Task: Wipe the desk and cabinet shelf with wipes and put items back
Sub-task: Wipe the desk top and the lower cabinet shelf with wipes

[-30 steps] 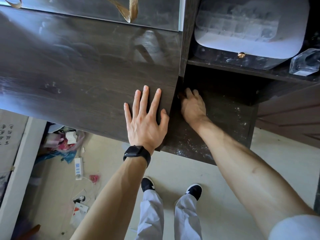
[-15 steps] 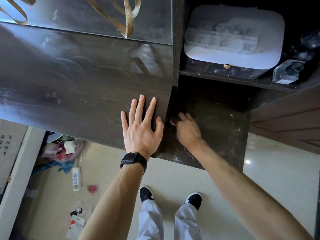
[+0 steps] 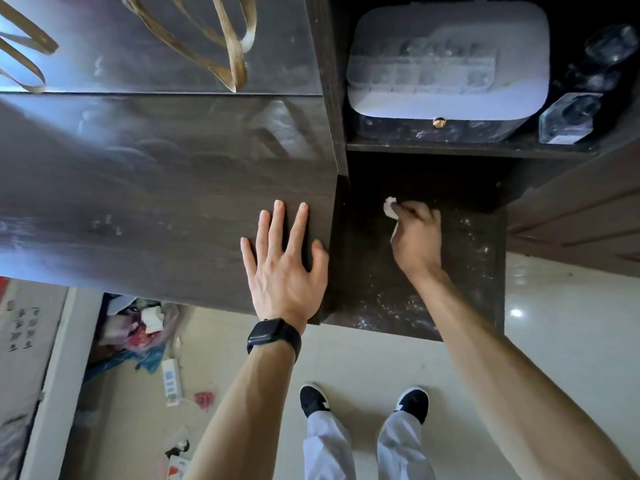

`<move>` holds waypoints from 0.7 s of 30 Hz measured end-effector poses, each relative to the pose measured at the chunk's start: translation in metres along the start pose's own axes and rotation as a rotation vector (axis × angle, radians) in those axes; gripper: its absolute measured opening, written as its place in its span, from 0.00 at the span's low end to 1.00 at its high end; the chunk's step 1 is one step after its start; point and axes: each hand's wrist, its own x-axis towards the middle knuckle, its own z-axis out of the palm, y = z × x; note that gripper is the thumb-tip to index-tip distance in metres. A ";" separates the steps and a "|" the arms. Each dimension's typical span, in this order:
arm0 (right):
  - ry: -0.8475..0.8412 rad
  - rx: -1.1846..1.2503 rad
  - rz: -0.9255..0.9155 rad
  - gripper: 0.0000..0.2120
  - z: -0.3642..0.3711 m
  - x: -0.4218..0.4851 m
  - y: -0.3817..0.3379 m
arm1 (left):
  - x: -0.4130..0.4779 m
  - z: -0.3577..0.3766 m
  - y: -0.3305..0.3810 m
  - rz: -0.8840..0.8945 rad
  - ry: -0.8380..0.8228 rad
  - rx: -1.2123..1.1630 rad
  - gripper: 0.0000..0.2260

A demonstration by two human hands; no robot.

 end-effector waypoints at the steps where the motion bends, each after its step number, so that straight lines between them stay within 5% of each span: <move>1: -0.031 -0.028 -0.026 0.24 0.003 0.001 0.003 | 0.000 0.000 0.000 0.001 0.000 -0.001 0.25; 6: -0.186 0.005 -0.341 0.32 0.015 -0.087 0.004 | 0.000 0.000 -0.001 0.002 0.003 -0.006 0.25; 10: -0.323 0.168 -0.504 0.22 0.023 -0.179 0.006 | 0.000 0.000 -0.001 -0.006 -0.003 -0.005 0.25; 12: -0.349 0.243 -0.475 0.22 0.016 -0.178 0.004 | 0.000 0.001 0.000 -0.002 -0.005 -0.008 0.25; 17: -0.106 0.207 -0.207 0.24 -0.004 -0.077 -0.010 | 0.000 0.002 0.000 -0.005 0.008 -0.005 0.25; 21: -0.234 0.088 -0.095 0.22 0.026 -0.032 -0.030 | -0.001 0.002 -0.001 0.001 0.017 -0.015 0.25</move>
